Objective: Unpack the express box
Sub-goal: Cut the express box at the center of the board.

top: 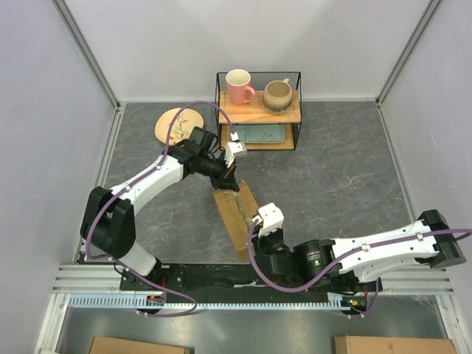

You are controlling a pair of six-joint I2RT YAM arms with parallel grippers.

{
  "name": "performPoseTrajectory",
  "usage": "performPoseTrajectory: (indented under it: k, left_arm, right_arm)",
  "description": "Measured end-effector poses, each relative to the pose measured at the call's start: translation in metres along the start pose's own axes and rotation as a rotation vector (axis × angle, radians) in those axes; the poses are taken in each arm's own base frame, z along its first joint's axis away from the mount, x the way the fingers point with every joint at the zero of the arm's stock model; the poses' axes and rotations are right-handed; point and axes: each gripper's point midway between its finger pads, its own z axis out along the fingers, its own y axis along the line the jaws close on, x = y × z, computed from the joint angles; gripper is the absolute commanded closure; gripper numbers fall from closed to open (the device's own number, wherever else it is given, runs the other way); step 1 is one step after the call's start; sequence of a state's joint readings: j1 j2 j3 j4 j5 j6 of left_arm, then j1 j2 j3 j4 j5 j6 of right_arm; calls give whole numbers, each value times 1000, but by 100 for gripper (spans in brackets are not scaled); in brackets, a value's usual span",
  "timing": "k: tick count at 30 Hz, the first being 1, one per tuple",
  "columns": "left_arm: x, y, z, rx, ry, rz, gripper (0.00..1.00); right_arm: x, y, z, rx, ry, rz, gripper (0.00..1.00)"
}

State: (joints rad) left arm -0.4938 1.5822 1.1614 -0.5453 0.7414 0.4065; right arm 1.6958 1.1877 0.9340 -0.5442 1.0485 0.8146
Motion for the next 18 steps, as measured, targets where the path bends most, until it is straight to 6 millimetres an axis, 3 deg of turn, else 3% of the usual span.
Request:
performPoseTrajectory:
  k: [18]
  left_arm:
    - [0,0,1,-9,1,10,98]
  right_arm:
    - [6,-4,-17,13,-39,53,100]
